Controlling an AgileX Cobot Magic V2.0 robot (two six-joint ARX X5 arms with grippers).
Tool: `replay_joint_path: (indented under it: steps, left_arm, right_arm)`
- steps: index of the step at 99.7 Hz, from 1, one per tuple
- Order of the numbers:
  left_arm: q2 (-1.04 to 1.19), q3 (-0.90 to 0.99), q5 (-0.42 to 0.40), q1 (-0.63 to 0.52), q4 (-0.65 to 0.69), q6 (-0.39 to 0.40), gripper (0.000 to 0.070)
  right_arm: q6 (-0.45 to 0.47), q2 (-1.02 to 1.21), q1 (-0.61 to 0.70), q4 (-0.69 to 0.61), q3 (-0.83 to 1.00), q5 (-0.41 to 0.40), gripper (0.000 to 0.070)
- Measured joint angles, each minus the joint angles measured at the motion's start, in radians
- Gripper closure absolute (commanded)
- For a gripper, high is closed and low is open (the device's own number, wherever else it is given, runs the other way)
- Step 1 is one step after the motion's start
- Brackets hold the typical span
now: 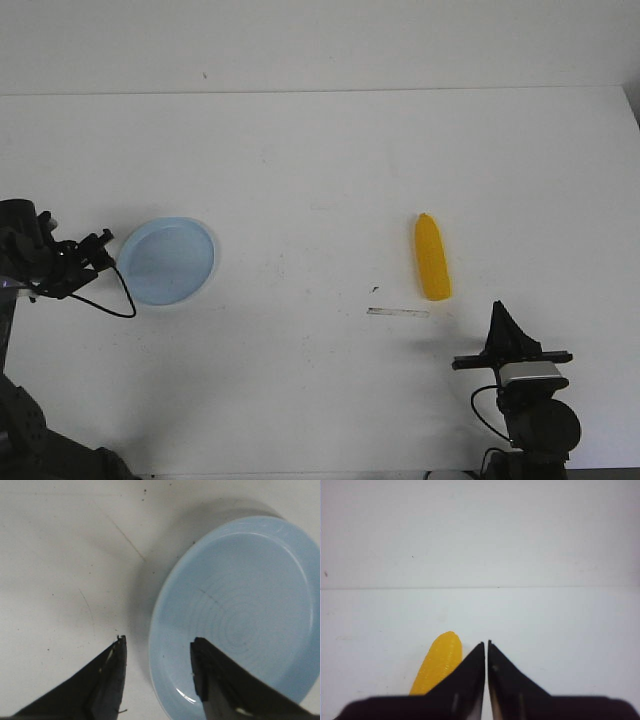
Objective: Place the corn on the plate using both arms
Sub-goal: 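Grip the plate rim with the left gripper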
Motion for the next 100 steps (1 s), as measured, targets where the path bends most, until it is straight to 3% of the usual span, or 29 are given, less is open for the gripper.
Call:
replay_joint_path:
  steps: [9, 19, 100]
  left_arm:
    - [0.029, 0.000, 0.000, -0.004, -0.002, 0.002, 0.0432]
    - [0.048, 0.000, 0.002, -0.014, -0.010, 0.013, 0.0363]
    - [0.133, -0.008, 0.005, -0.076, 0.045, 0.053, 0.0375]
  right_arm:
    - [0.000, 0.000, 0.000, 0.000, 0.000, 0.000, 0.0691]
    - [0.000, 0.000, 0.000, 0.000, 0.000, 0.000, 0.0691]
    - [0.000, 0.000, 0.000, 0.000, 0.000, 0.000, 0.0691]
